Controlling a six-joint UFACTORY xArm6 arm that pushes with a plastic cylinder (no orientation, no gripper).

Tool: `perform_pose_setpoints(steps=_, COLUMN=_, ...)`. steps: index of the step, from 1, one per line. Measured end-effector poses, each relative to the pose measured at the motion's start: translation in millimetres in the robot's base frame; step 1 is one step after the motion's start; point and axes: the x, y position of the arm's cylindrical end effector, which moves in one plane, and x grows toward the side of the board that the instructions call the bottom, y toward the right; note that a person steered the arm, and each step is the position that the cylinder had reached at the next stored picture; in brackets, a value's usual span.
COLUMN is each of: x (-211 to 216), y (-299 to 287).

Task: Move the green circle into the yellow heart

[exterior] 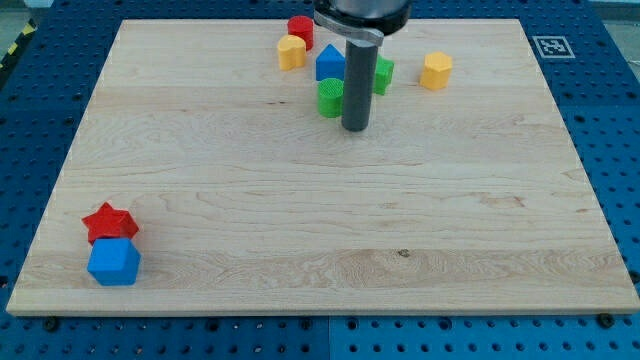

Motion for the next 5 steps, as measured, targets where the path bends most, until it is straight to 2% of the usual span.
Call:
perform_pose_setpoints(steps=1, x=-28.8, y=-15.7)
perform_pose_setpoints(steps=2, x=-35.2, y=-17.9)
perform_pose_setpoints(steps=5, x=-30.5, y=-47.4)
